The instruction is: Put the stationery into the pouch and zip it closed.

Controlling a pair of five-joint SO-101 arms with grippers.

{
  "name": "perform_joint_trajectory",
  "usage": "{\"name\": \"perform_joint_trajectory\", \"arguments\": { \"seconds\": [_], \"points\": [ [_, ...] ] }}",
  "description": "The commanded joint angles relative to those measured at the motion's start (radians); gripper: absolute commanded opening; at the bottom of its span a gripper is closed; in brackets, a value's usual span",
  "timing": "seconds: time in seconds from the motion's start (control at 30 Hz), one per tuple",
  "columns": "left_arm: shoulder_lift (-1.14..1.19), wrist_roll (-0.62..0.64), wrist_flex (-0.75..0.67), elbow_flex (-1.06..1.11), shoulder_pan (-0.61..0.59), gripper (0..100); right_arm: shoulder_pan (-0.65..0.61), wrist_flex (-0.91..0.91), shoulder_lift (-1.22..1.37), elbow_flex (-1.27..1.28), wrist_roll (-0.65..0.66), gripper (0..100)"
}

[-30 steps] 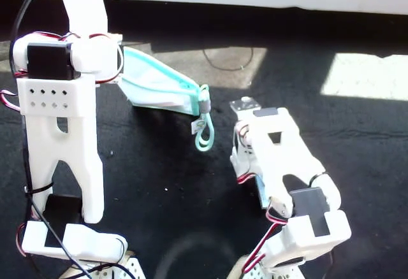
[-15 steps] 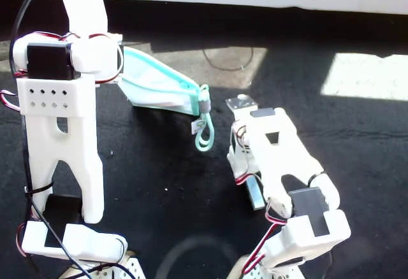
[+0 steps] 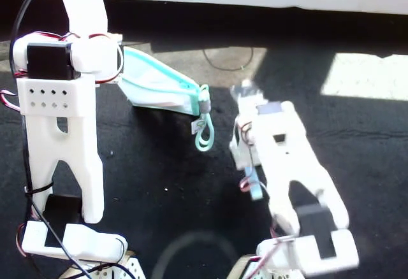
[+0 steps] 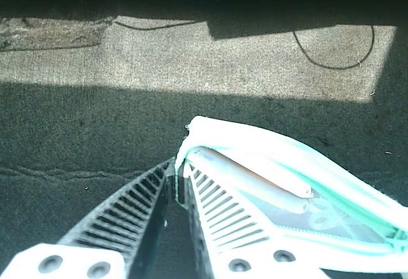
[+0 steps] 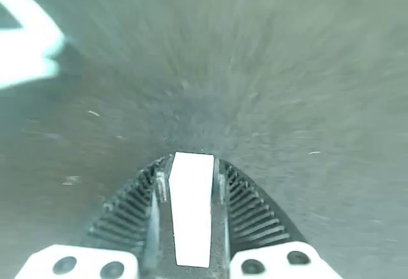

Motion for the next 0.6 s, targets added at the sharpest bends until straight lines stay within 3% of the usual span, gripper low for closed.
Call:
{"name": "perform_joint_trajectory", "arguments": {
  "seconds": [0.0,0.23,0.57],
  "points": [
    [0.045,0.005,0.012,0.008,-0.002,1,-0.01,0.024,-0.302,-0.182,0.012,0.5],
    [0.045,0.005,0.012,0.01,-0.005,1,-0.076,-0.111,-0.43,-0.504,0.006,0.5],
    [0.045,0.003,0.012,0.01,-0.001,1,-0.406,-0.335,-0.257,-0.725,0.005,0.5]
  ]
}}
